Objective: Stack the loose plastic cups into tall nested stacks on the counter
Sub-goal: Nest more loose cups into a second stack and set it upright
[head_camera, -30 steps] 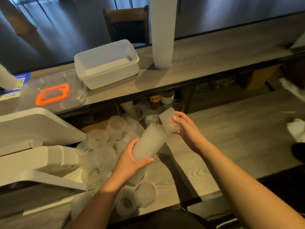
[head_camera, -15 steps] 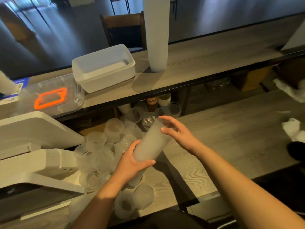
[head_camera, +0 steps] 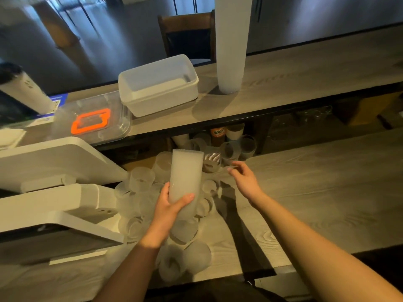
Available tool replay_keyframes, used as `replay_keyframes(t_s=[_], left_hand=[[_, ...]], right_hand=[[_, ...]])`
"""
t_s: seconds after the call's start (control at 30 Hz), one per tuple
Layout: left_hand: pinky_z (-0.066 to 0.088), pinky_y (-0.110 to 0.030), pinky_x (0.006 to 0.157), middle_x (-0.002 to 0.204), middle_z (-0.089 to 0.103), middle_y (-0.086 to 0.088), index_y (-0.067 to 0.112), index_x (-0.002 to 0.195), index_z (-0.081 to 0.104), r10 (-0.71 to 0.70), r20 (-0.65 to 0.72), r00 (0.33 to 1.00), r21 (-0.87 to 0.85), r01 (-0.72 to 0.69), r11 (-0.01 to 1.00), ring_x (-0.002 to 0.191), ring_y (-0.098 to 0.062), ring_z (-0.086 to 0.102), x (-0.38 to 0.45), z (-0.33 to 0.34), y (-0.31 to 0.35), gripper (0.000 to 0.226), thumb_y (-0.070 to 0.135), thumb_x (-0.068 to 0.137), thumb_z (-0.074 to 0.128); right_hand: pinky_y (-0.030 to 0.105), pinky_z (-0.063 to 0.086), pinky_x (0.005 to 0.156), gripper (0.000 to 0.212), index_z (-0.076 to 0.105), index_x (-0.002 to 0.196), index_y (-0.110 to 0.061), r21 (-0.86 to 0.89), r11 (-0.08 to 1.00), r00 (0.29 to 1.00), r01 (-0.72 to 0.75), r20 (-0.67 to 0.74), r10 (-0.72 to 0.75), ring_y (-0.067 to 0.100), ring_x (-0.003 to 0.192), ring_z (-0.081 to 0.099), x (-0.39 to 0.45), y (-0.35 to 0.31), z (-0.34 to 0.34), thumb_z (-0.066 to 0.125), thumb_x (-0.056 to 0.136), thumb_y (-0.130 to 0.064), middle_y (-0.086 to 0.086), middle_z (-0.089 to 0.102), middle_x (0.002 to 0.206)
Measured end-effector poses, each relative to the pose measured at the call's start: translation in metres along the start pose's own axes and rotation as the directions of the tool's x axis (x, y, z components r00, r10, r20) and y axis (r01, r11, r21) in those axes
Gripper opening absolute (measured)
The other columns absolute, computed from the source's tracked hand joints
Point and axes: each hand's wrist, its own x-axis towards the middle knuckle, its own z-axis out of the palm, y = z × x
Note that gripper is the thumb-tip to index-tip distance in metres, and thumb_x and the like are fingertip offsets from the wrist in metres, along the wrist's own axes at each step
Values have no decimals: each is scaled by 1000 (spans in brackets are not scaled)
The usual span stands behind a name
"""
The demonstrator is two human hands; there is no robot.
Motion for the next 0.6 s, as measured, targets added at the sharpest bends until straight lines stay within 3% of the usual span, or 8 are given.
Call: replay_keyframes(t_s=[0.1,0.27,0.4,0.6], left_hand=[[59,-30,77,119,65,-2,34,119,54,-16,-2,1000,-43,16,999,100,-15,69,-4,-7,-1,77,49,49,84],[58,-24,69,117,64,-1,32,115,54,-71,-72,995,-75,65,995,95,-12,68,-13,-12,-6,74,43,49,86],[57,-24,68,117,62,-5,30,118,54,-102,-117,988,-115,89,989,100,-20,66,-21,-15,-10,79,47,46,82],[57,-29,70,114,69,-7,24,128,56,-94,-271,958,-42,85,995,99,-23,69,-29,-23,-23,89,55,49,82]], right_hand=[[31,44,98,56,44,144,-19,-173,984,994,-33,95,50,17,120,52,14,25,3,67,94,-20,8,52,141],[42,44,110,81,34,152,-21,-355,935,976,2,204,76,27,139,44,33,45,15,78,84,-21,4,40,155],[47,40,114,99,27,155,-24,-470,881,952,61,292,90,28,144,38,52,50,26,86,75,-24,4,35,158],[43,24,121,101,15,160,-25,-625,729,913,281,408,-2,26,153,13,68,48,39,80,82,-16,3,16,166]])
